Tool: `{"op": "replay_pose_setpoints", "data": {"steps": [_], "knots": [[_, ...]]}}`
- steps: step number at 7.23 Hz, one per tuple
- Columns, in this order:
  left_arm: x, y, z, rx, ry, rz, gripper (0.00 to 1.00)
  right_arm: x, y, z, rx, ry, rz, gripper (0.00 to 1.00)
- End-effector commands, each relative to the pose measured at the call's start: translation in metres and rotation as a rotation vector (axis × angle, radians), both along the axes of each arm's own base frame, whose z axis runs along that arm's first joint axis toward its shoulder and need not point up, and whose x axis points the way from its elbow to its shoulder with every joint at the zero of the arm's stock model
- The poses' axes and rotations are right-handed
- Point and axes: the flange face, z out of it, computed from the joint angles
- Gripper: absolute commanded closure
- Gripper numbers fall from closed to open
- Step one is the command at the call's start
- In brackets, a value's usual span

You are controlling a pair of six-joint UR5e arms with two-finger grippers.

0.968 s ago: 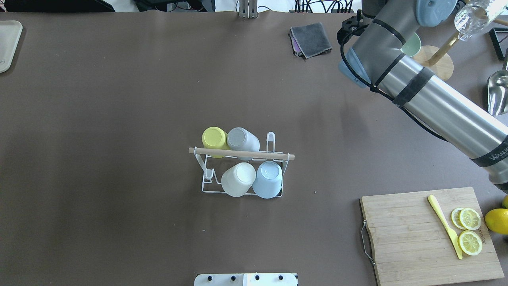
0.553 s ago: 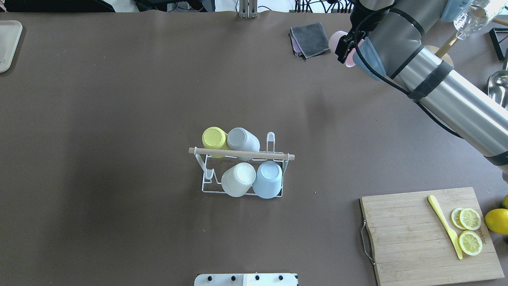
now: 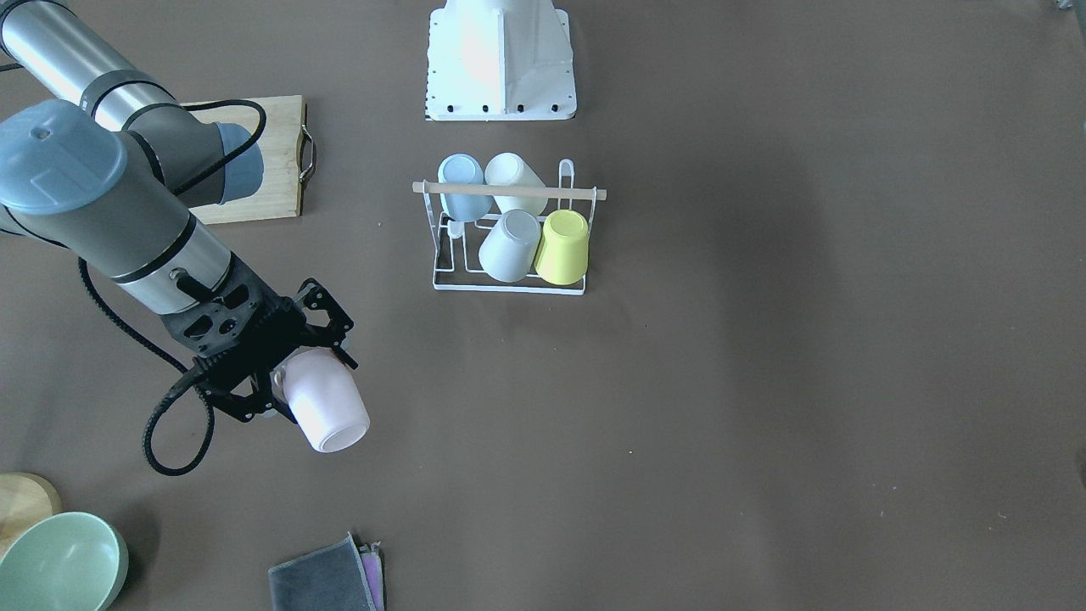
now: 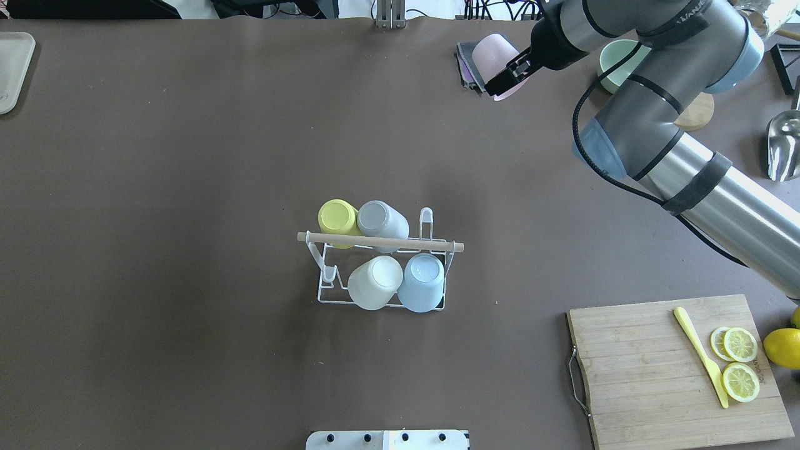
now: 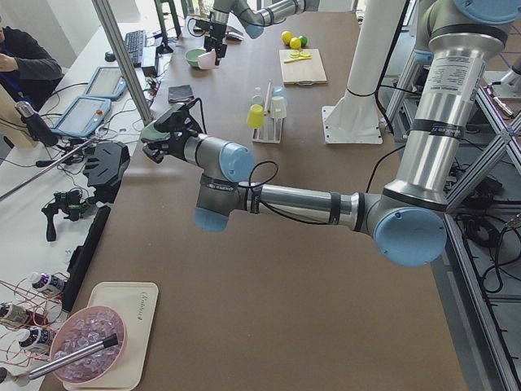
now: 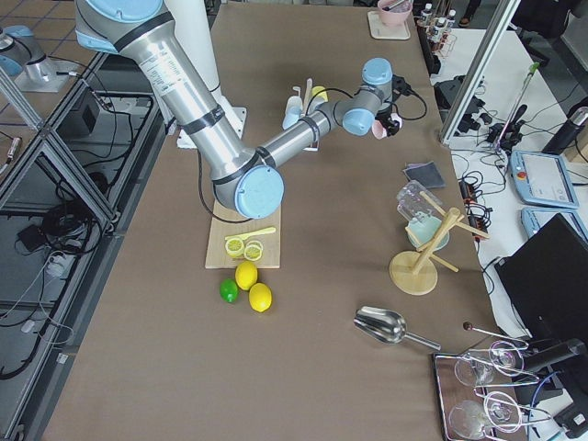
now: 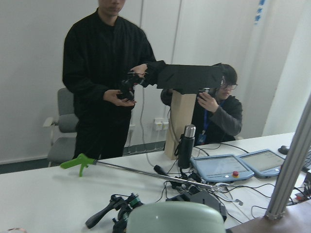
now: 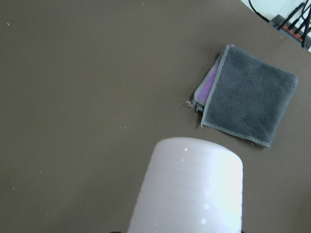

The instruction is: Place cup on cup holder

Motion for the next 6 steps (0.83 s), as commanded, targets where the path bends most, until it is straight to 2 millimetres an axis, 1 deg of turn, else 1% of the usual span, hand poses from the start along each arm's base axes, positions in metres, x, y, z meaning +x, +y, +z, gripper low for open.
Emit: {"op": "replay_pose_setpoints", "data": {"steps": [1, 2, 3, 4, 5, 6], "knots": [[0.079, 0.011, -0.053, 0.202, -0.019, 0.102, 1.00, -0.035, 0.041, -0.023, 0.177, -0.157, 0.009, 0.60], [0.090, 0.019, -0.051, 0.231, -0.038, 0.138, 1.00, -0.067, 0.076, -0.034, 0.236, -0.238, 0.018, 0.60], [0.093, 0.029, -0.053, 0.280, -0.063, 0.216, 1.00, -0.073, 0.119, -0.026, 0.227, -0.298, 0.014, 0.60], [0.100, 0.033, -0.052, 0.292, -0.091, 0.298, 1.00, -0.072, 0.155, -0.029, 0.233, -0.339, -0.023, 0.60], [0.100, 0.045, -0.039, 0.329, -0.091, 0.314, 1.00, -0.067, 0.183, -0.021, 0.244, -0.398, -0.028, 0.60], [0.111, 0.060, -0.039, 0.398, -0.034, 0.275, 1.00, -0.064, 0.193, -0.010, 0.262, -0.421, -0.006, 0.60]]}}
